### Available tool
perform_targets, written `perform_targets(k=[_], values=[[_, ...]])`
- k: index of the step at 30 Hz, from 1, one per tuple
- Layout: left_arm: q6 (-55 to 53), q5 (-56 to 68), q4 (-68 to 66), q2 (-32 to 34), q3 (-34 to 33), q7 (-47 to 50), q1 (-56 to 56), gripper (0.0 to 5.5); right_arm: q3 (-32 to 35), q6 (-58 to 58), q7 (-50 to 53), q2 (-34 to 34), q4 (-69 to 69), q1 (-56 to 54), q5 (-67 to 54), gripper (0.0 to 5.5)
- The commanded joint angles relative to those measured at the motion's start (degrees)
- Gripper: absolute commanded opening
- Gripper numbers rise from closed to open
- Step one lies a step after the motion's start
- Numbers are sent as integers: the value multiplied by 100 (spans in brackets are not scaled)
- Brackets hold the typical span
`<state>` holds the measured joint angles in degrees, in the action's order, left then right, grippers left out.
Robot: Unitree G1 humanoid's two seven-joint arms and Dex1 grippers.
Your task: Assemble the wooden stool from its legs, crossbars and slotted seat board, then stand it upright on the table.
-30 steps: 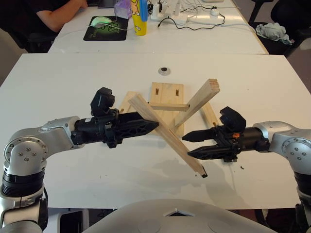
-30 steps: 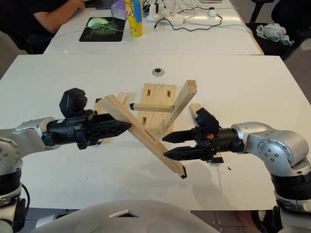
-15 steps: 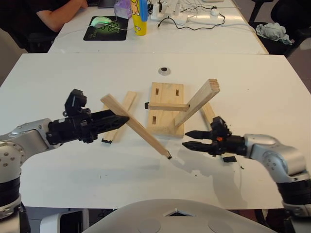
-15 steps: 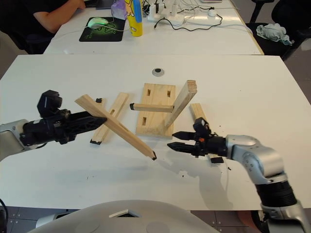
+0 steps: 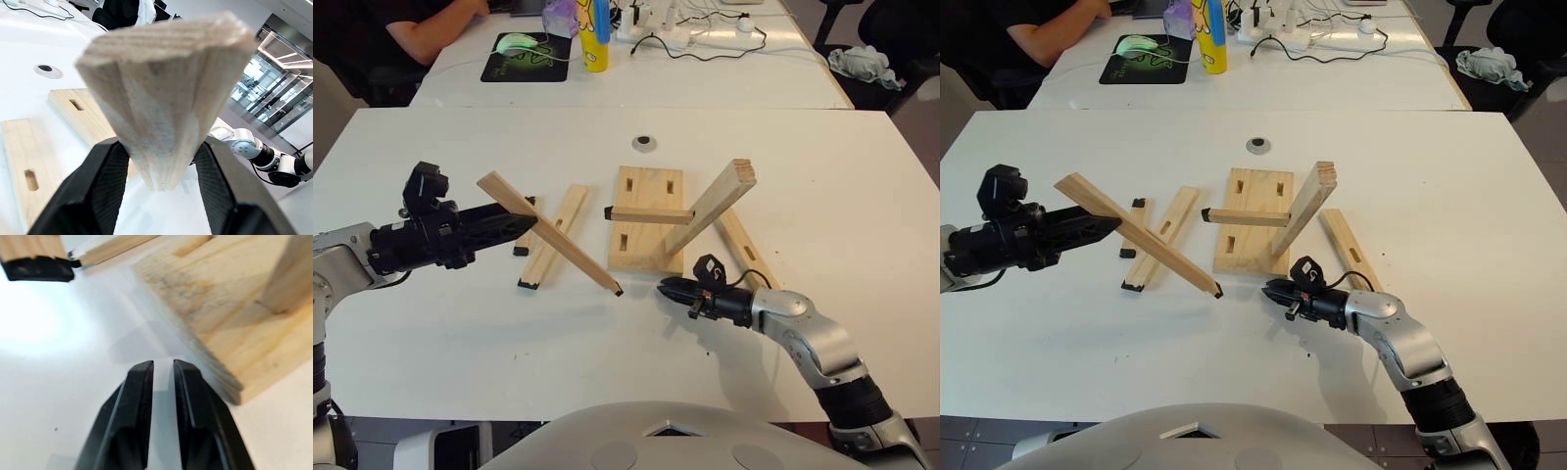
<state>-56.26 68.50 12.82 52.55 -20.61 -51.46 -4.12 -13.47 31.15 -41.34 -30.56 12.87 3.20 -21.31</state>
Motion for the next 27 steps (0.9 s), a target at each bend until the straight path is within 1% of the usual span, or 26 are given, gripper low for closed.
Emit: perform_targets(k=[1, 7, 9, 13, 15, 18, 19, 21, 23, 25, 27], values=[[57, -150, -37, -47, -70, -100, -6, 203, 228, -32, 82, -40, -53, -76, 103, 0], [184, -518, -26, -153, 139, -40, -170, 203, 668, -212, 366, -82, -379, -224, 352, 0], [466, -988, 7, -280, 210, 308, -130, 203, 666, -292, 246, -130, -585, -411, 440, 0], [762, -1314, -49, -637, 213, 691, -353, 203, 789, -338, 202, -98, -831, -614, 464, 0], [850, -1384, 18, -808, 195, 917, -512, 203, 776, 18, -208, -137, -511, -466, 42, 0], [895, -1403, 230, -959, 241, 1078, -722, 203, 833, 943, -706, -113, 402, -189, -1103, 0], [897, -1395, 304, -1010, 263, 1121, -791, 203, 855, 1176, -718, -64, 656, -177, -1380, 0], [934, -1433, 474, -1097, 381, 1146, -899, 203, 804, 1300, -592, 46, 908, -219, -1518, 0], [1012, -1576, 624, -1143, 580, 1117, -981, 203, 880, 1102, -185, 374, 765, -336, -1380, 0], [1069, -1666, 658, -1189, 723, 1057, -1053, 203, 919, 759, 313, 736, 491, -450, -1078, 0], [1153, -1831, 611, -1188, 916, 949, -1156, 203, 738, 458, 654, 922, 326, -442, -675, 0]])
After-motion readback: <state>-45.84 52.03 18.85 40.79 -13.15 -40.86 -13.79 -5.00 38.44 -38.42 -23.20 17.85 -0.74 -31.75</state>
